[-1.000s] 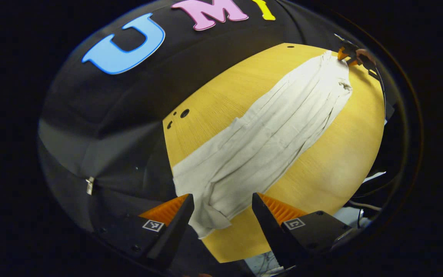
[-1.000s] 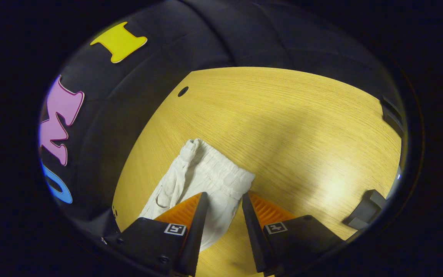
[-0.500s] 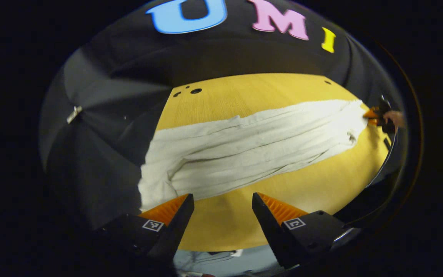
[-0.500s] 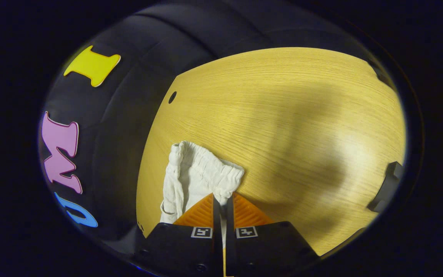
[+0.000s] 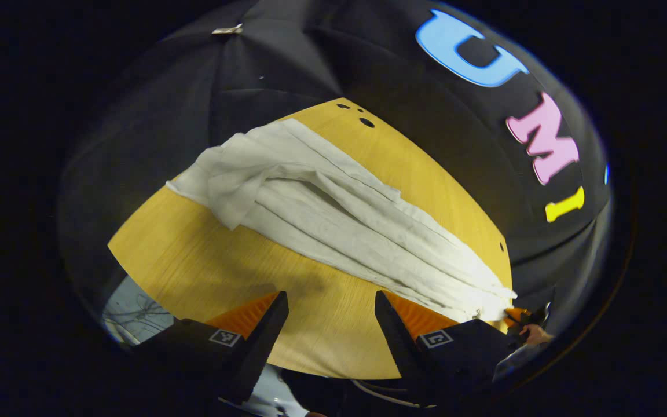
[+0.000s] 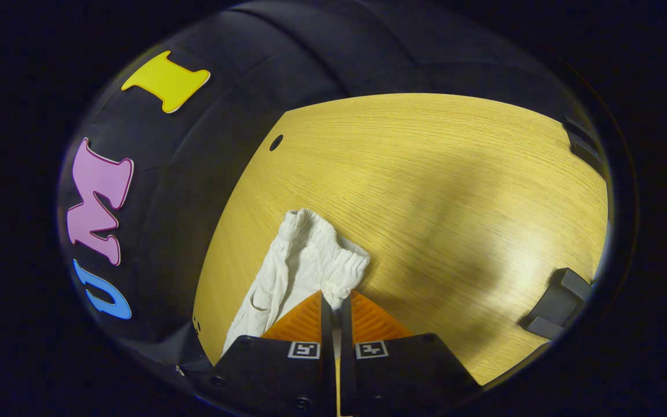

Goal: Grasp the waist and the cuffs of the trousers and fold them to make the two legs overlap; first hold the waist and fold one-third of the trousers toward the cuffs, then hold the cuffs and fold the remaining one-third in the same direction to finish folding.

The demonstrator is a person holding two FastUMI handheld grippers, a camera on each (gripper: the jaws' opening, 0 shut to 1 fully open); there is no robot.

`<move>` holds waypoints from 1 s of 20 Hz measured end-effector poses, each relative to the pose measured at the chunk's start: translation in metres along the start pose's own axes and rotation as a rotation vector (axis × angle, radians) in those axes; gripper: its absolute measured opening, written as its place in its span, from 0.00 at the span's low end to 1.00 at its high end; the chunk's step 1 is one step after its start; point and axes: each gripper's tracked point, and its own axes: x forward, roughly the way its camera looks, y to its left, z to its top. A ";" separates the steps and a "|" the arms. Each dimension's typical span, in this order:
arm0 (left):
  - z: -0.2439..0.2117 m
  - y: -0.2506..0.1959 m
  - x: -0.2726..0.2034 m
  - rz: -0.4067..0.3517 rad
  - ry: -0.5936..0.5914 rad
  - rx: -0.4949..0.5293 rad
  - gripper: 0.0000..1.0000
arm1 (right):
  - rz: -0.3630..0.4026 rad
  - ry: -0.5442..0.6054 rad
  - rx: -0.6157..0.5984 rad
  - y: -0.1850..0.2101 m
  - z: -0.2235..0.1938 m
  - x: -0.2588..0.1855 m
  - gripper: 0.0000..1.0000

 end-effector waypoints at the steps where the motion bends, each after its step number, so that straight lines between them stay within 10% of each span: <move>1: 0.005 0.002 0.004 0.002 -0.014 -0.037 0.96 | -0.001 0.002 -0.017 0.000 -0.002 0.001 0.07; 17: 0.070 0.023 0.053 0.067 -0.139 -0.196 0.96 | 0.002 0.031 -0.060 0.002 -0.004 0.000 0.07; 20: 0.080 0.026 0.064 0.097 -0.140 -0.214 0.82 | 0.006 0.029 -0.045 0.004 -0.004 -0.001 0.07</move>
